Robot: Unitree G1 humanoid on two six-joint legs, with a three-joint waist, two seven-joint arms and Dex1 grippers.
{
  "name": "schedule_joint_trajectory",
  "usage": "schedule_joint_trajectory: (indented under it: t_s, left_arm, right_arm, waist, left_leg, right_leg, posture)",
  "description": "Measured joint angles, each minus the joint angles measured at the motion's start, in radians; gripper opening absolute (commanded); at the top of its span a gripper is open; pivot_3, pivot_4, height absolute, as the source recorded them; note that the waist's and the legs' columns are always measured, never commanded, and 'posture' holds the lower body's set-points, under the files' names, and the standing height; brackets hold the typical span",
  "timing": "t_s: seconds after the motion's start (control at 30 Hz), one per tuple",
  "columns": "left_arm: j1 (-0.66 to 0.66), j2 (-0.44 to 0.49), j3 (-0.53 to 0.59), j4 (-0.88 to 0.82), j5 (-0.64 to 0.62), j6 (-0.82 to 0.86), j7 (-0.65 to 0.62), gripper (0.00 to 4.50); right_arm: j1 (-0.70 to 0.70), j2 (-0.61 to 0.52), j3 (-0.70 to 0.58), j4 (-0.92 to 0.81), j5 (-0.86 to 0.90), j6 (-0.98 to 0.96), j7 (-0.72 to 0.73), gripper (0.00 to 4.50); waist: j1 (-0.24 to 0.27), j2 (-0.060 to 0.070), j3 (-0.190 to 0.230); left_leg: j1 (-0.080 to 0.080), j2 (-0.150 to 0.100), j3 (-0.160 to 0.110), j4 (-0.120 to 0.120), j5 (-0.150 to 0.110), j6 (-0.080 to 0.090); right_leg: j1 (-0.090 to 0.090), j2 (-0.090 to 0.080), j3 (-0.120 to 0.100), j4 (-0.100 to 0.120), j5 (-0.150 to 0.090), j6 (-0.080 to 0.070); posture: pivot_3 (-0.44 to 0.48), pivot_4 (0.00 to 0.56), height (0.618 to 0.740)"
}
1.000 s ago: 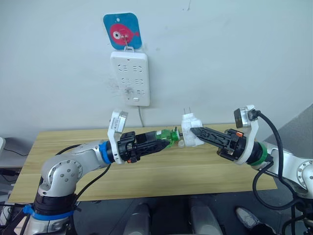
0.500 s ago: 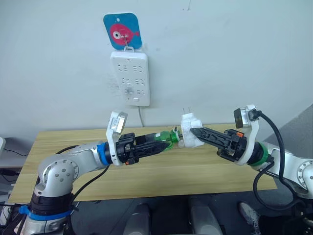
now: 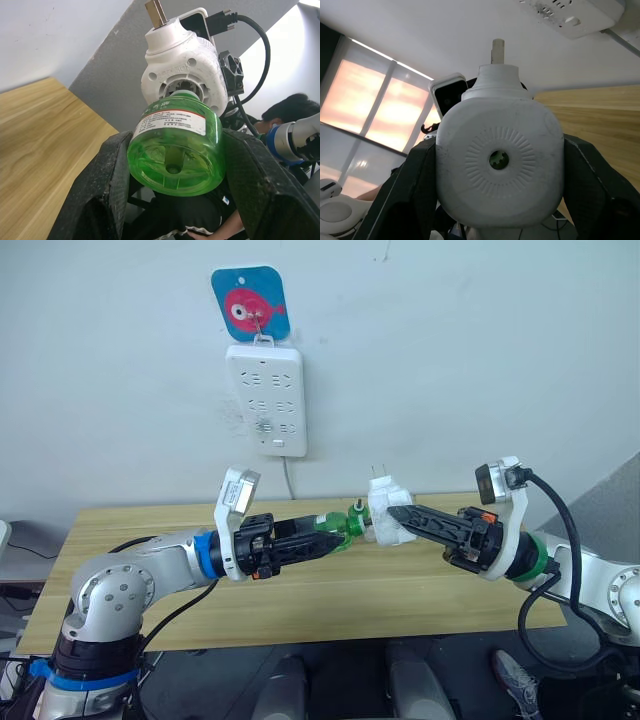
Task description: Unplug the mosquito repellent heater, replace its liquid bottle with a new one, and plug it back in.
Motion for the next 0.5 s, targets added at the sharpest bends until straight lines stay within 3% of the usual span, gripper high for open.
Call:
schedule_joint_trajectory:
  t_s: [0.5]
  left_arm:
    - [0.006, 0.03, 0.001, -0.021, -0.018, -0.001, -0.008, 2.41]
  right_arm:
    - [0.004, -0.004, 0.0, 0.011, 0.003, 0.014, 0.001, 2.97]
  waist:
    - [0.0, 0.0, 0.0]
  left_leg:
    - [0.0, 0.0, 0.0, 0.0, 0.0, 0.0]
  right_leg:
    - [0.0, 0.0, 0.0, 0.0, 0.0, 0.0]
  posture:
    - [-0.055, 0.187, 0.74]
